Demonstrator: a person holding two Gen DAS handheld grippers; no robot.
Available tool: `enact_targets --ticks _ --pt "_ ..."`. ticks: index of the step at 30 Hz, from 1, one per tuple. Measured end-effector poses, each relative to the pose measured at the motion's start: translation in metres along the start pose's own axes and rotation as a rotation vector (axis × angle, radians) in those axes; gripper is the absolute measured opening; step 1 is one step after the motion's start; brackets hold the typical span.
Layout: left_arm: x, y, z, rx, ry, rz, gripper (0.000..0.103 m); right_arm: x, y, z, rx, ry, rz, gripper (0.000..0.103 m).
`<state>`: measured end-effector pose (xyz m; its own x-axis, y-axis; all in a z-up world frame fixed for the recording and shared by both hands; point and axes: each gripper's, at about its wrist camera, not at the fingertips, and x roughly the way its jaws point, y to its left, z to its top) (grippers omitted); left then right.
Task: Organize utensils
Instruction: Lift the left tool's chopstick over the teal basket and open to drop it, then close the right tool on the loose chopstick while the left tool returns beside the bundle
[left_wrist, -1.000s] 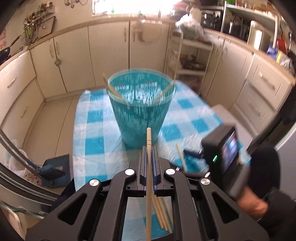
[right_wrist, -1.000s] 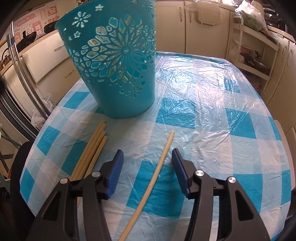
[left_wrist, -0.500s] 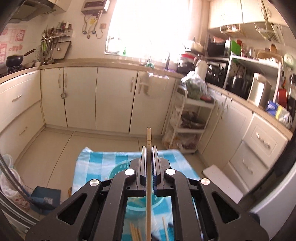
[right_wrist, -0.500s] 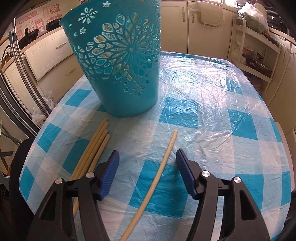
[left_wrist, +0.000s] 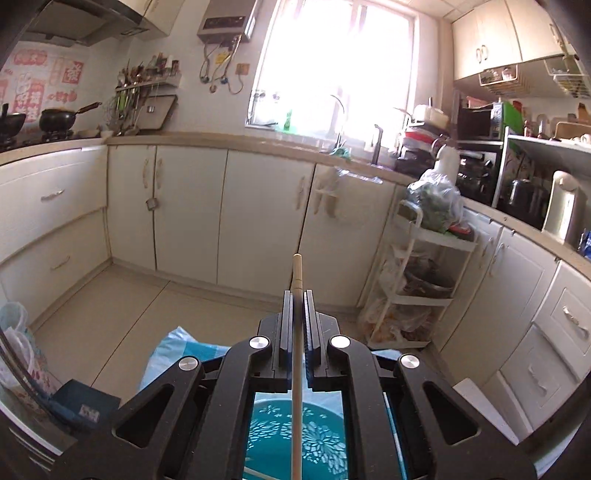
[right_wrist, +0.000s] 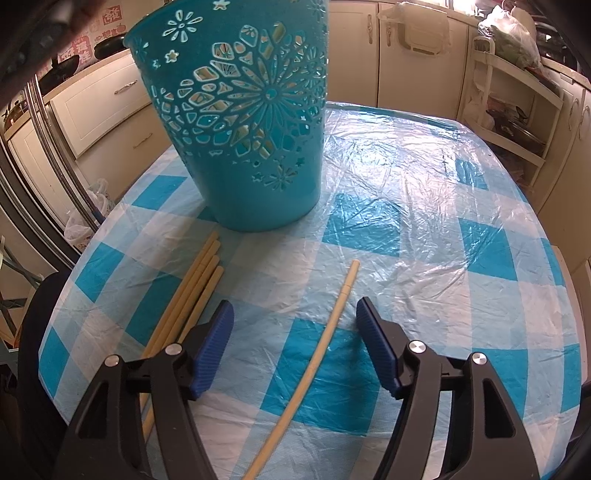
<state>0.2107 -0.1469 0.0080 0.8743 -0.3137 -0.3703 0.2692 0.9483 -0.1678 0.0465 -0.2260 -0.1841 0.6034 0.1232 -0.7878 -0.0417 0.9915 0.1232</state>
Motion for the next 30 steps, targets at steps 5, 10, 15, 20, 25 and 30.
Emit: enact_targets --ticks 5,10,15,20,25,30 --pt "0.011 0.003 -0.020 0.031 0.036 0.029 0.005 0.001 0.002 0.001 -0.008 0.003 -0.002 0.068" --pt "0.011 0.005 -0.033 0.072 0.068 0.033 0.006 0.001 0.003 0.000 -0.008 0.003 -0.003 0.069" --pt "-0.005 0.015 -0.038 0.081 0.075 0.036 0.033 0.002 0.003 0.001 -0.007 0.003 -0.002 0.069" --pt "-0.056 0.030 -0.044 0.128 0.007 0.052 0.073 0.001 0.002 0.001 -0.004 0.002 0.002 0.070" --pt "-0.108 0.068 -0.067 0.133 -0.017 0.104 0.092 0.001 0.001 0.001 -0.001 0.002 0.007 0.071" --pt "-0.118 0.112 -0.122 0.110 0.114 0.148 0.095 0.000 0.000 0.000 0.003 0.001 0.009 0.072"
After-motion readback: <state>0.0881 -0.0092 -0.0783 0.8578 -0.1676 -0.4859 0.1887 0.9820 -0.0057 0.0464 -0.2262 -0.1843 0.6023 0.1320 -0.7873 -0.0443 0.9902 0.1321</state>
